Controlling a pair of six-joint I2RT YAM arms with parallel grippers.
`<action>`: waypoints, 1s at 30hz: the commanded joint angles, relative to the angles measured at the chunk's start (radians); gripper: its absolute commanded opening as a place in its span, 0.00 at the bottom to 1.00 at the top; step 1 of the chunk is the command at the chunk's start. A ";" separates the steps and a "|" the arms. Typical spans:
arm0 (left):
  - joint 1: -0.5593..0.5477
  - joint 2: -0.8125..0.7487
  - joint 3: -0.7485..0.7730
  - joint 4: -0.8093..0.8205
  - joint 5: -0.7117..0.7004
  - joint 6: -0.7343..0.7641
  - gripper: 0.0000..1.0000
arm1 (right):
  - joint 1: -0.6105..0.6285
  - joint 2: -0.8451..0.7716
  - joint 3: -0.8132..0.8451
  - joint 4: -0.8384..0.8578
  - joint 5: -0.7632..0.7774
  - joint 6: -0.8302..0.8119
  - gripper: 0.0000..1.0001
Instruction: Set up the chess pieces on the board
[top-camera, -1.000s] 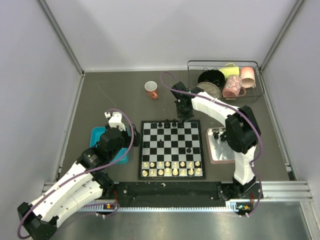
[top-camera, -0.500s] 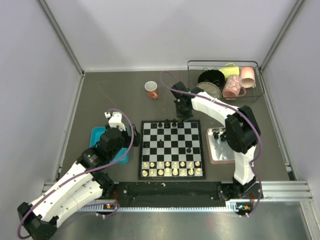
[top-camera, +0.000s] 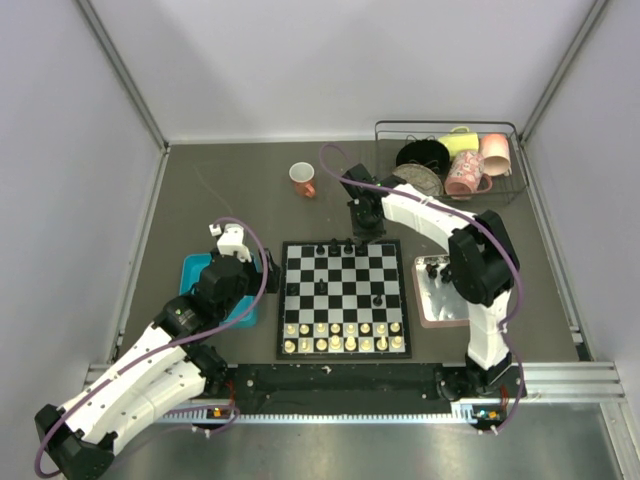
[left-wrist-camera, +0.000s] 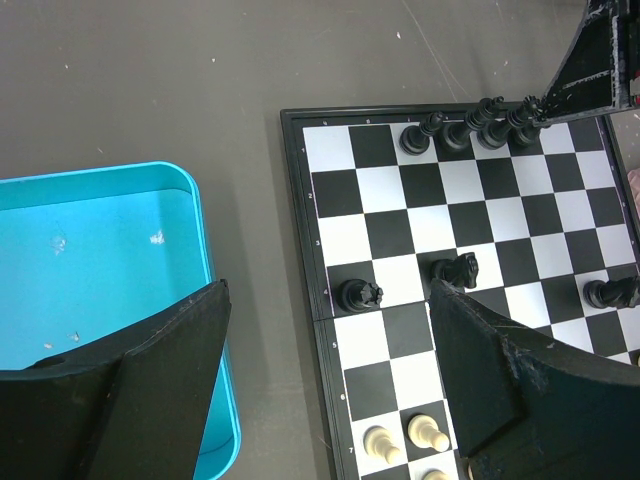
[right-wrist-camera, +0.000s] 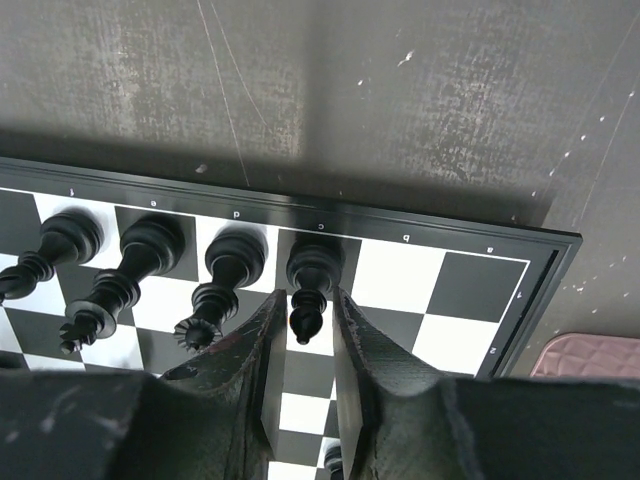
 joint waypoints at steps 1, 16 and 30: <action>-0.003 -0.014 0.009 0.017 -0.010 -0.002 0.85 | 0.017 0.019 0.023 0.023 -0.010 -0.008 0.26; -0.001 -0.019 0.009 0.017 -0.011 0.001 0.85 | 0.019 -0.056 0.022 0.021 0.027 -0.013 0.33; -0.003 -0.025 0.015 0.009 -0.010 0.001 0.85 | -0.070 -0.392 -0.121 0.018 0.120 0.006 0.51</action>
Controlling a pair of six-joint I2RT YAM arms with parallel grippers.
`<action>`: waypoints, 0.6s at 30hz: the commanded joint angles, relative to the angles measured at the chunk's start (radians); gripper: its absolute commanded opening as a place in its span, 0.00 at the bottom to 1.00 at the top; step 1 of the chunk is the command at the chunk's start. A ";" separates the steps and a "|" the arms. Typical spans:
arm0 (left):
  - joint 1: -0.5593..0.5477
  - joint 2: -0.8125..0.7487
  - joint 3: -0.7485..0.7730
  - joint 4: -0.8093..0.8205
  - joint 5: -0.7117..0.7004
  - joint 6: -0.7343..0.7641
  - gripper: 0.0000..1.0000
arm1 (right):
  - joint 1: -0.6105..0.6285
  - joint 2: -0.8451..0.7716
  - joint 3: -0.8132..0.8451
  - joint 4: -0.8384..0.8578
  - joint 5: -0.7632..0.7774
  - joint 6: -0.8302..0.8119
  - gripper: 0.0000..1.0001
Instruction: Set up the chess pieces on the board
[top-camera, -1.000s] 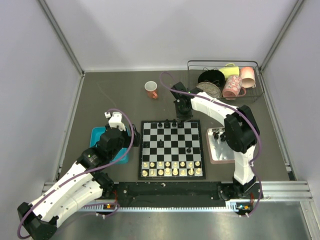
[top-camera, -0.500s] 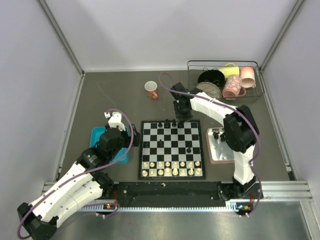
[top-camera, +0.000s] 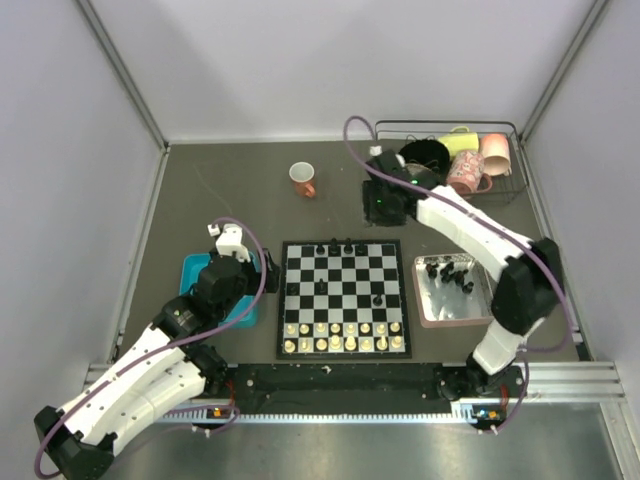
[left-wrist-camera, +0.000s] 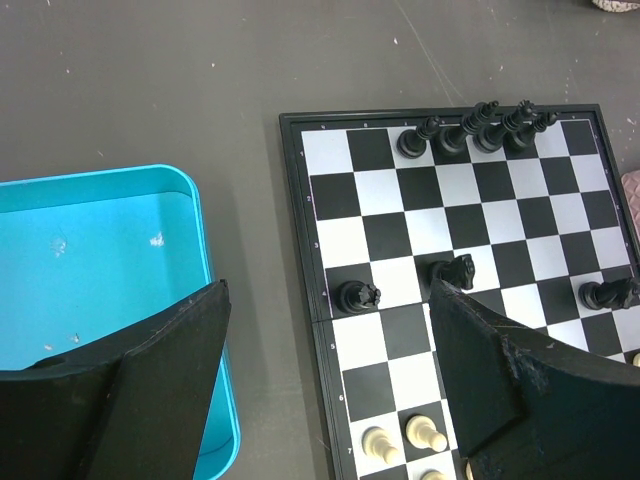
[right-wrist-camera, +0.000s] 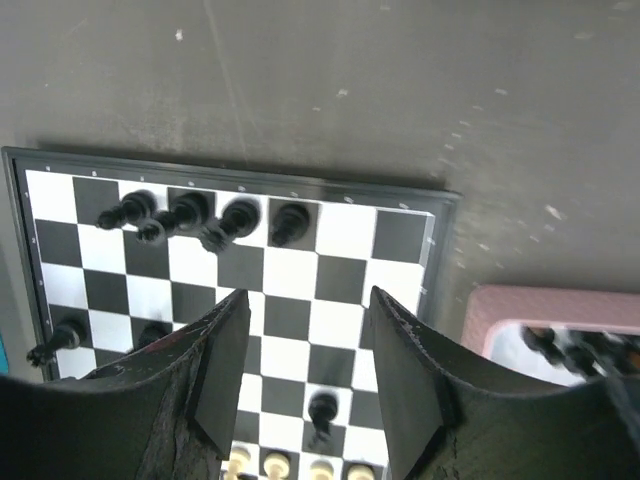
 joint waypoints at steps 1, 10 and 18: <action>-0.003 -0.015 0.015 0.011 -0.010 -0.001 0.85 | -0.091 -0.203 -0.138 0.002 0.046 0.011 0.51; -0.001 -0.009 0.012 0.014 -0.005 -0.001 0.85 | -0.237 -0.467 -0.517 0.028 0.040 0.027 0.44; -0.001 -0.001 0.015 0.015 0.003 0.002 0.85 | -0.317 -0.484 -0.683 0.139 -0.015 0.046 0.42</action>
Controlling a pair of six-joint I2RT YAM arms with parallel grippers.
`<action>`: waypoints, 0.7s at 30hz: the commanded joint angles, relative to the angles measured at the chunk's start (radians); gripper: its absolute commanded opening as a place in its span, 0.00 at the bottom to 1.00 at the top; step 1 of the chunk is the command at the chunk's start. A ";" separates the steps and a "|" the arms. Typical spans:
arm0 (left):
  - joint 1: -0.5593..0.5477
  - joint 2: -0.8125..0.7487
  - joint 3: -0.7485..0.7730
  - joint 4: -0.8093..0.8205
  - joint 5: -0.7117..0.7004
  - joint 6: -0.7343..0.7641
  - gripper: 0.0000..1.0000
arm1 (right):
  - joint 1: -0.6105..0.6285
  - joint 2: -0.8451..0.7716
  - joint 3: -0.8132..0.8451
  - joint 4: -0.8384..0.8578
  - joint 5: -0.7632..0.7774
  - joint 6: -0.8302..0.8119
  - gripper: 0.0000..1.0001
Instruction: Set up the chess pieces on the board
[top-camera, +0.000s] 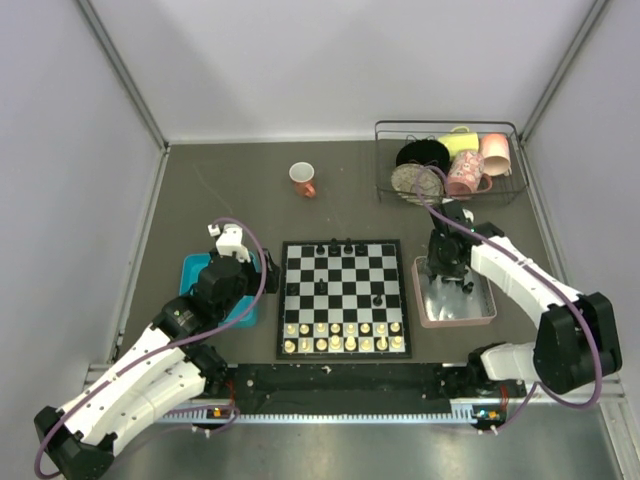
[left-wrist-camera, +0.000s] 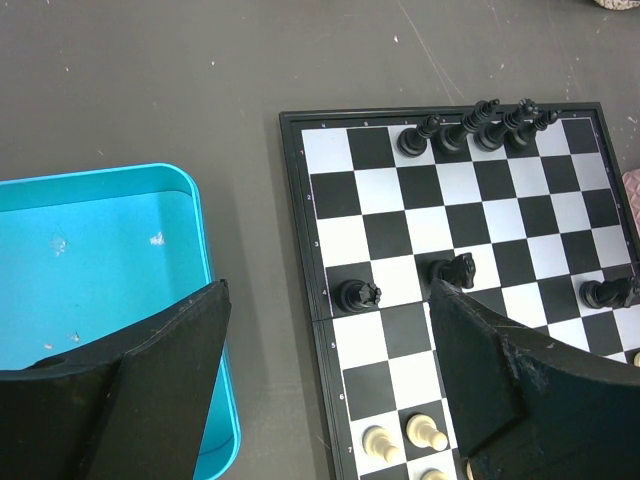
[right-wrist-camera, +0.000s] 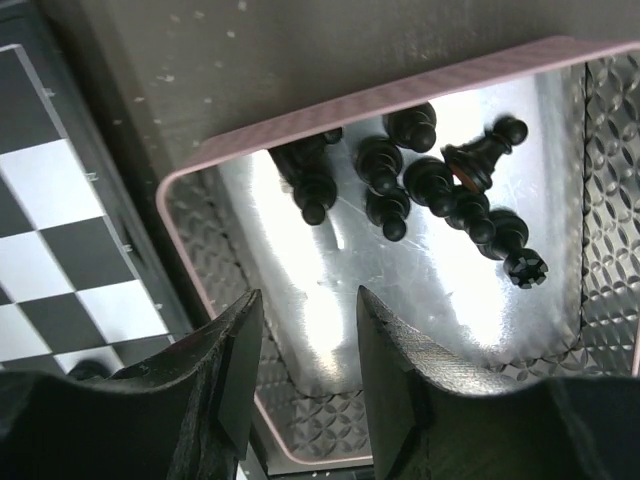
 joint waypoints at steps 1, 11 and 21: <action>-0.003 0.001 0.016 0.017 0.002 0.000 0.85 | -0.050 -0.018 -0.049 0.108 -0.034 0.010 0.41; -0.003 0.008 0.021 0.017 -0.001 0.000 0.85 | -0.076 0.054 -0.062 0.211 -0.060 -0.021 0.39; -0.003 0.007 0.015 0.017 -0.005 0.000 0.85 | -0.096 0.108 -0.048 0.236 -0.034 -0.036 0.34</action>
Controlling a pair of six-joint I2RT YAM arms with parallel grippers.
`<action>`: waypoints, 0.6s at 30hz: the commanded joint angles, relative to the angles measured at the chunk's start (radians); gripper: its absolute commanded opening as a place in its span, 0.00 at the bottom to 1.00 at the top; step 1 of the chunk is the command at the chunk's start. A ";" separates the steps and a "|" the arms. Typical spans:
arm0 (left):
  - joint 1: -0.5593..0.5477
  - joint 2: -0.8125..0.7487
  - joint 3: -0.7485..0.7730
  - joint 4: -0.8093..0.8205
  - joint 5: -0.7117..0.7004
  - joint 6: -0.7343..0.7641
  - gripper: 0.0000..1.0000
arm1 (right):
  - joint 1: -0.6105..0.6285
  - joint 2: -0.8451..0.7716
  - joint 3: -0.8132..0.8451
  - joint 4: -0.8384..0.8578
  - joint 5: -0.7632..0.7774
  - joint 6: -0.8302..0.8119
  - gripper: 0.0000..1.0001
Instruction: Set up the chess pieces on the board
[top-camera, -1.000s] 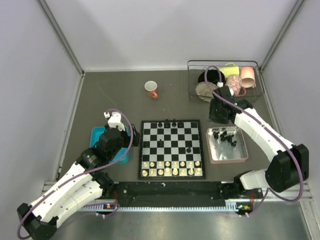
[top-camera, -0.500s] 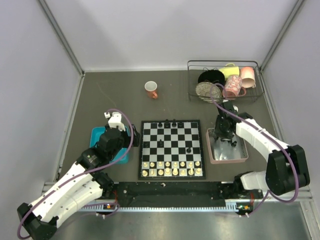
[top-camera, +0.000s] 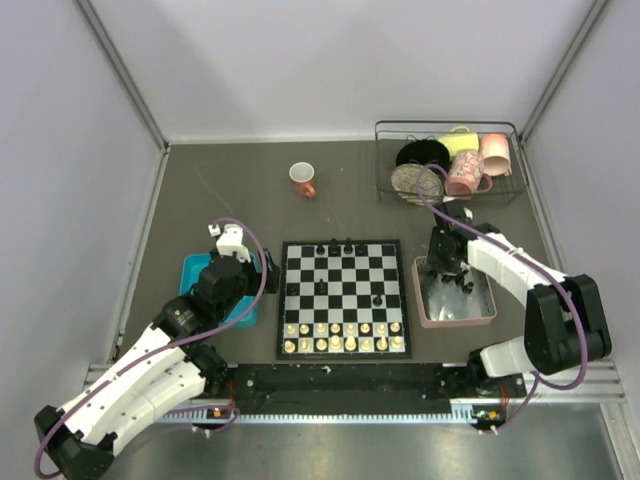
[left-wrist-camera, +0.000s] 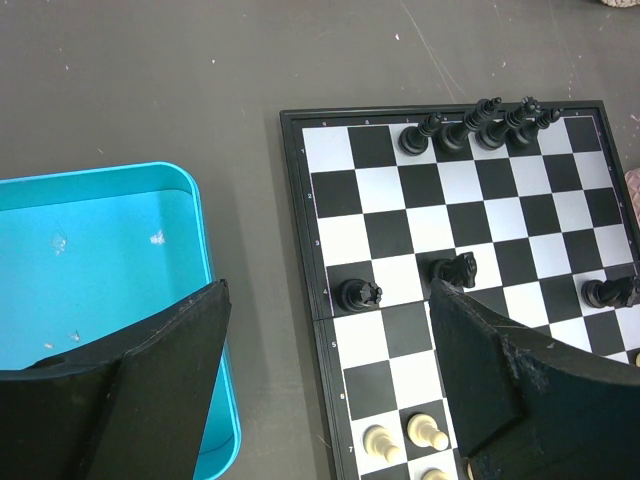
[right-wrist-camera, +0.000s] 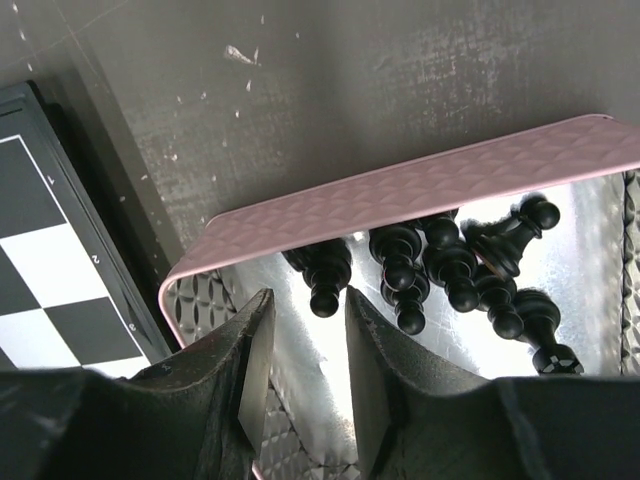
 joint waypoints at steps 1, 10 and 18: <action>-0.003 0.004 0.016 0.017 -0.005 0.000 0.85 | -0.018 0.020 0.021 0.046 0.020 -0.014 0.33; -0.003 0.001 0.016 0.016 -0.008 0.000 0.85 | -0.020 0.048 0.018 0.055 0.017 -0.019 0.30; -0.003 0.000 0.015 0.014 -0.008 0.000 0.85 | -0.020 0.048 0.009 0.063 0.035 -0.023 0.23</action>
